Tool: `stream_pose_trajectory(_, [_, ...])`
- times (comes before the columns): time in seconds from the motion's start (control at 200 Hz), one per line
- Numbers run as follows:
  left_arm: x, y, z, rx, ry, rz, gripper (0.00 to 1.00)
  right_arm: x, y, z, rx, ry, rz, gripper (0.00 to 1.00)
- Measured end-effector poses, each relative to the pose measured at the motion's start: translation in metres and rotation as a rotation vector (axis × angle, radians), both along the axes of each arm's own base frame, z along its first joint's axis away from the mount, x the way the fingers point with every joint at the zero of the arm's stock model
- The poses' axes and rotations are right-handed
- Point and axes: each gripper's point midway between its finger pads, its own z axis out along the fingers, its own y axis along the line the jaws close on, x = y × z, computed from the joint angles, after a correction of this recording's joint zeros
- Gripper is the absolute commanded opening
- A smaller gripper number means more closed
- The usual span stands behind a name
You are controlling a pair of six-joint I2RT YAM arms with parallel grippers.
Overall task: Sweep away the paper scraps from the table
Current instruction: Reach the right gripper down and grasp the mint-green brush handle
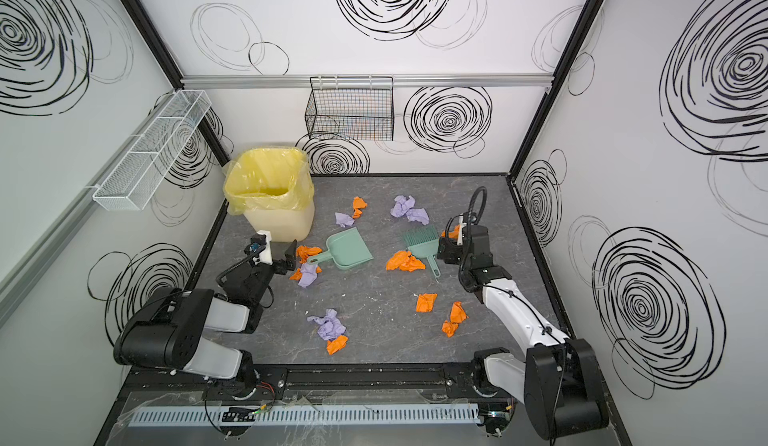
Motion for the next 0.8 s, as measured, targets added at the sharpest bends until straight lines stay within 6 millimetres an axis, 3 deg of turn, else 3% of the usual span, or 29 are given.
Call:
stream_pose_trajectory(0.535, [0.000,-0.001,0.000,0.000,0.000,-0.005,0.96,-0.028,0.030,-0.086,-0.070,0.419,0.126,0.73])
stream_pose_trajectory(0.8, [0.000,-0.001,0.000,-0.001,0.000,-0.005,0.96,-0.031,0.036,-0.100,-0.105,0.476,0.153,0.71])
